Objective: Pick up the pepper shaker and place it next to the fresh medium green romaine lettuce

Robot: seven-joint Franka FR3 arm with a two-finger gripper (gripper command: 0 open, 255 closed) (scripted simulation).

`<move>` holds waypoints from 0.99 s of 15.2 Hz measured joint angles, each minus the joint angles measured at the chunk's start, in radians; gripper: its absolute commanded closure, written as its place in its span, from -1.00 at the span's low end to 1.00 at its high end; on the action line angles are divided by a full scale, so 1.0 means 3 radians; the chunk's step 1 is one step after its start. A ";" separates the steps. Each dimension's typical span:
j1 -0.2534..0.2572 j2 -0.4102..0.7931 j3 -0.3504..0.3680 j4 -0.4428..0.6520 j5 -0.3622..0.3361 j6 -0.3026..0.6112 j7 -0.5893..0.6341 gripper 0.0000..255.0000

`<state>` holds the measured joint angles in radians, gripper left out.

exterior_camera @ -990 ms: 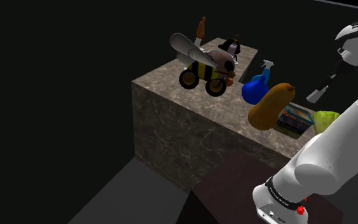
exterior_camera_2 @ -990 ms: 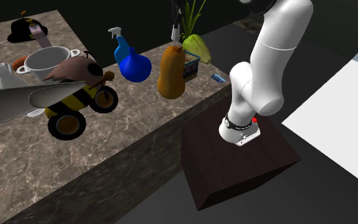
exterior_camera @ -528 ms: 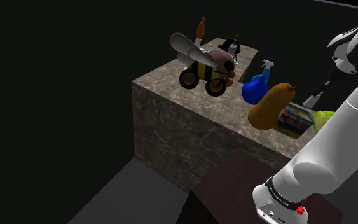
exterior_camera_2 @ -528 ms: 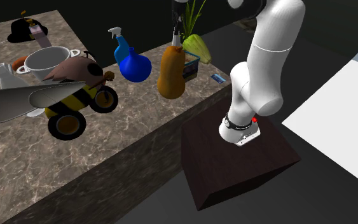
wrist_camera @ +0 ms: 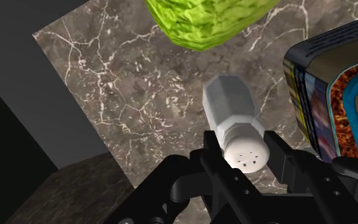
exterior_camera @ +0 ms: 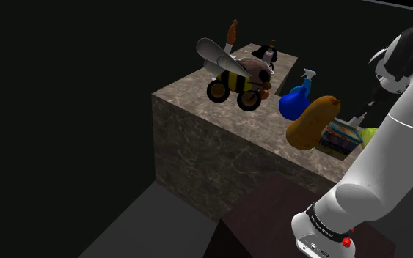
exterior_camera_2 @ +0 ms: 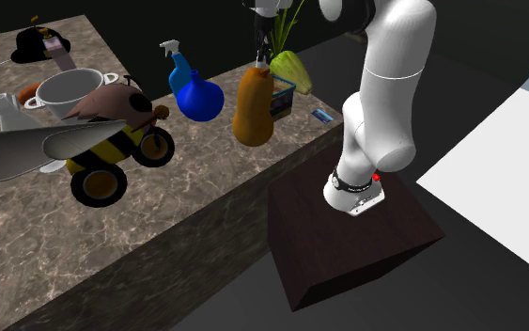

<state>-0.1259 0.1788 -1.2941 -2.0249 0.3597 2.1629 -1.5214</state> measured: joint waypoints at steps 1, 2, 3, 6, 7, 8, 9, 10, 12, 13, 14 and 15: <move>-0.0042 0.0039 0.0036 -0.0027 0.0055 0.0034 -0.0043 1.00; -0.0069 0.0068 0.0066 -0.0049 0.0096 0.0063 -0.0070 1.00; -0.0110 0.0111 0.0107 -0.0068 0.0152 0.0094 -0.0106 1.00; -0.0203 0.0199 0.0201 -0.0130 0.0279 0.0181 -0.0201 1.00; -0.0255 0.0249 0.0251 -0.0133 0.0340 0.0200 -0.0241 1.00; -0.0283 0.0277 0.0284 -0.0158 0.0383 0.0234 -0.0273 1.00; -0.0309 0.0304 0.0316 -0.0186 0.0425 0.0271 -0.0304 1.00; -0.0358 0.0346 0.0361 -0.0195 0.0480 0.0295 -0.0346 1.00; -0.0378 0.0366 0.0386 -0.0213 0.0512 0.0320 -0.0369 1.00; -0.0382 0.0369 0.0389 -0.0215 0.0517 0.0324 -0.0373 1.00; -0.0384 0.0370 0.0391 -0.0217 0.0520 0.0326 -0.0376 1.00; -0.0385 0.0370 0.0392 -0.0218 0.0521 0.0327 -0.0377 1.00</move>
<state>-0.2415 0.2899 -1.1766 -2.0902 0.5159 2.2610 -1.6346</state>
